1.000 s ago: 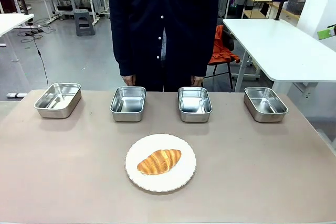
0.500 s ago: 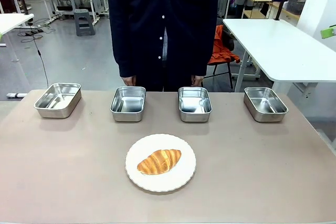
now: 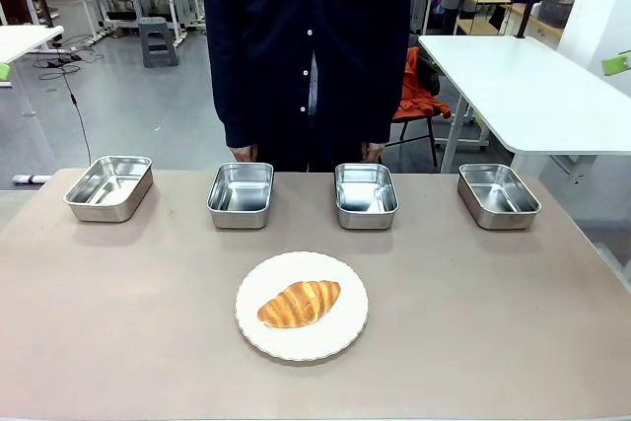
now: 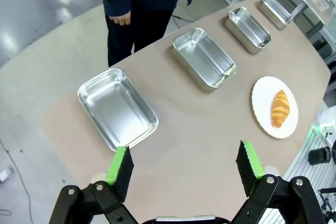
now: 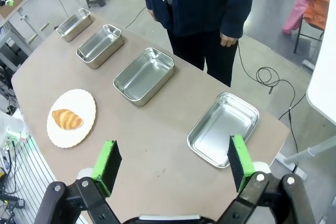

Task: Place the bread in the container.
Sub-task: Place the Butter Roll into the Airtight Container indicated by the human.

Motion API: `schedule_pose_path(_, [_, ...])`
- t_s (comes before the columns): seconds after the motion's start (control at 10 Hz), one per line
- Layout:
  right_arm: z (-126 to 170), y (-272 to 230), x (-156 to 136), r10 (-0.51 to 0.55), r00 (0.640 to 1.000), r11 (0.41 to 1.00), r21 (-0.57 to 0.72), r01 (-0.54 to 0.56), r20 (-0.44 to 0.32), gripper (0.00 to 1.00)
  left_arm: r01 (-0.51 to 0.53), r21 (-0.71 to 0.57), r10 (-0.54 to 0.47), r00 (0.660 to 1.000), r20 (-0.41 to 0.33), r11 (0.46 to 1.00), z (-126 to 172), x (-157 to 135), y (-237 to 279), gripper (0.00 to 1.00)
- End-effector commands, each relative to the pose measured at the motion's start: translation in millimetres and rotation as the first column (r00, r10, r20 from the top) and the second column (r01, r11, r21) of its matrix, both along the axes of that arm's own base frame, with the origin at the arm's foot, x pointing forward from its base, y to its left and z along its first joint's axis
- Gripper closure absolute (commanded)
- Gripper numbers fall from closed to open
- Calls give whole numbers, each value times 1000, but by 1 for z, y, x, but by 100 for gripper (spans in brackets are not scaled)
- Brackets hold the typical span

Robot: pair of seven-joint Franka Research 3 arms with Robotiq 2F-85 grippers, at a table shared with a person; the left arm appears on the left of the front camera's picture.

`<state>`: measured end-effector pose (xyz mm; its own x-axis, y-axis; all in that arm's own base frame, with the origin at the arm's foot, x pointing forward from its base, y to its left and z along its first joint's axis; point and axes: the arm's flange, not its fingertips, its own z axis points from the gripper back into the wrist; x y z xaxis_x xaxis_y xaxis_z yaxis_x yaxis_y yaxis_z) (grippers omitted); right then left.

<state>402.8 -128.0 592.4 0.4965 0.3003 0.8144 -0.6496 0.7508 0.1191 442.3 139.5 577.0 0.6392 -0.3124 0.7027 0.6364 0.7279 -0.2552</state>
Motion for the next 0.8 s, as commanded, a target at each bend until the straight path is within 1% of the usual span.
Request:
schedule_pose_path(0.0, [2,1,-1,10,1000,1000,5,-10,14,0,4,-11,-4,1000,8,1000,0,-1,3,0])
schedule_pose_path(0.7, [2,1,-1,10,1000,1000,5,-10,14,0,4,-11,-4,1000,8,1000,0,-1,3,0])
